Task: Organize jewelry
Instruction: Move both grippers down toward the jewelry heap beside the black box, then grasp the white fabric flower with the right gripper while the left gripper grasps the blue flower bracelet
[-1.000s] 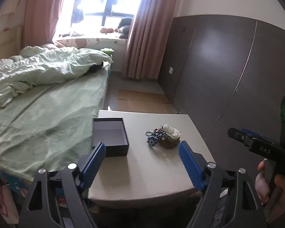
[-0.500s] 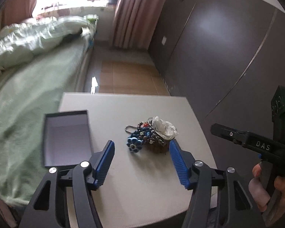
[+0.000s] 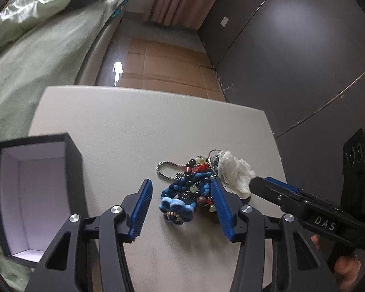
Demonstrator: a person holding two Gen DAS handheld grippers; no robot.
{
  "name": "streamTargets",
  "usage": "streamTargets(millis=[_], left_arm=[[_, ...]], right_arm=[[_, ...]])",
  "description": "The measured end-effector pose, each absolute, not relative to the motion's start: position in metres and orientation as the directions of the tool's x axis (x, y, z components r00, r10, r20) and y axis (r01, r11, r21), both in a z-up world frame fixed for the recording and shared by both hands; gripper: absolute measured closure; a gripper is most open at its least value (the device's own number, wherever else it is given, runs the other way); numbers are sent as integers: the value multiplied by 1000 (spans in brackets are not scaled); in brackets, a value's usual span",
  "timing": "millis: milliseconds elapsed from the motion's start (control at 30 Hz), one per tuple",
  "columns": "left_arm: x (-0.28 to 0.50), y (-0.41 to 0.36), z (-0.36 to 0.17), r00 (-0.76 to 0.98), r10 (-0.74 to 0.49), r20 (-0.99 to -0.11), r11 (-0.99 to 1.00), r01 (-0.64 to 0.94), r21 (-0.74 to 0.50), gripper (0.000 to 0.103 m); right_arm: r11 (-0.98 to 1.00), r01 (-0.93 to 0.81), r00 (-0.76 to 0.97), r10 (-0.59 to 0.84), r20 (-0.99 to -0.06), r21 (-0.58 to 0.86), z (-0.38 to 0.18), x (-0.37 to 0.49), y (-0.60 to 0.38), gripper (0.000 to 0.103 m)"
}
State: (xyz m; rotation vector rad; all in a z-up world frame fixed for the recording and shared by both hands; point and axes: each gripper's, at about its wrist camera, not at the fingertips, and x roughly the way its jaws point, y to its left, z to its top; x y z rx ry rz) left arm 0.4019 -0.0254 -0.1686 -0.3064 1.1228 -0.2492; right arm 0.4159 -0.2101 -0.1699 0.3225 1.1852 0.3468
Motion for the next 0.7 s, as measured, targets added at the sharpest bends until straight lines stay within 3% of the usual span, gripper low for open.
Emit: streamTargets(millis=[33, 100, 133, 167, 600, 700], left_arm=[[403, -27, -172, 409, -345, -845, 932, 40, -361, 55], [403, -28, -177, 402, -346, -848, 931, 37, -362, 55], [403, -29, -179, 397, -345, -850, 932, 35, -362, 55], [403, -29, -181, 392, -344, -853, 932, 35, -360, 55], [394, -31, -193, 407, -329, -852, 938, 36, -345, 55], [395, -24, -198, 405, -349, -845, 922, -10, -386, 69]], right_arm=[[904, -95, 339, 422, -840, 416, -171, 417, -208, 50], [903, -86, 335, 425, -841, 422, -176, 420, -208, 72], [903, -80, 318, 425, -848, 422, -181, 421, -207, 96], [905, -65, 292, 420, -859, 420, -187, 422, -207, 100], [851, -21, 490, 466, -737, 525, -145, 393, -254, 100], [848, -31, 532, 462, -709, 529, -133, 386, -259, 100]])
